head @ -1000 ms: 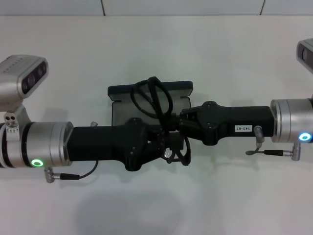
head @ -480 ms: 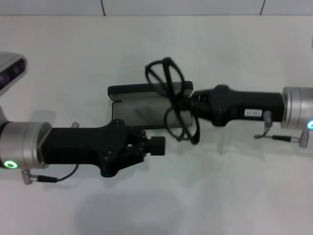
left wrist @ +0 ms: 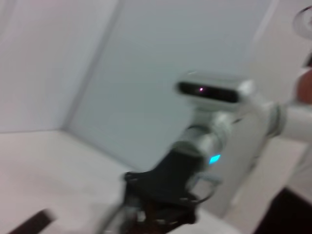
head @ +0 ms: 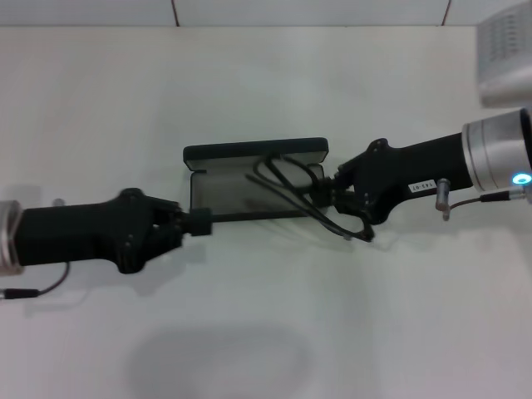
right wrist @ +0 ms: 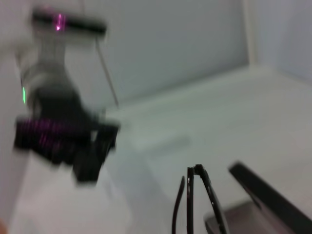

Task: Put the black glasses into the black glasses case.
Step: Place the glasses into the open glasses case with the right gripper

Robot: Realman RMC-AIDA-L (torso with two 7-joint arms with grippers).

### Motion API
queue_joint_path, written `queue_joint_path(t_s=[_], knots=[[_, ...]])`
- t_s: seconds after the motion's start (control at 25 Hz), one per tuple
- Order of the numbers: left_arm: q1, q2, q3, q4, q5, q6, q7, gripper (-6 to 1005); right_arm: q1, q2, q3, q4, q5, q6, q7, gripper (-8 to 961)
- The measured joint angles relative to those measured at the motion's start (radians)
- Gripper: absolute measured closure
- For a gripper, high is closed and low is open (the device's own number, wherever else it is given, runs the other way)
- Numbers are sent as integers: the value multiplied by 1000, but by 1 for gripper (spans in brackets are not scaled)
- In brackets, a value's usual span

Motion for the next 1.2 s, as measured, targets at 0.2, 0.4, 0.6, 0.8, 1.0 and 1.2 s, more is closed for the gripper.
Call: queue_joint_path(t_s=[0.2,0.4,0.6,0.8,1.0,1.2], knots=[[24,15,-26,25,4,-30,-16,987,-12,21,-11,-192,-248,-4,113,869],[27,16,-27,26,10,-40,-15,987,-24,25,-84,-311,-325,29,119,869],[31,17,-27,26,11,-43,-18,986,-31,26,-218,-390,-424,144,141,869],[42,24,-37,34,13,-56,-29,986,-59,28,-344,-431,-513,267,162,869],[85,31,-120,79,37,-72,-53,986,-76,29,-408,-440,-550,354,163,869],[96,32,-155,92,60,-80,-67,986,-79,29,-456,-469,-598,378,188,869]])
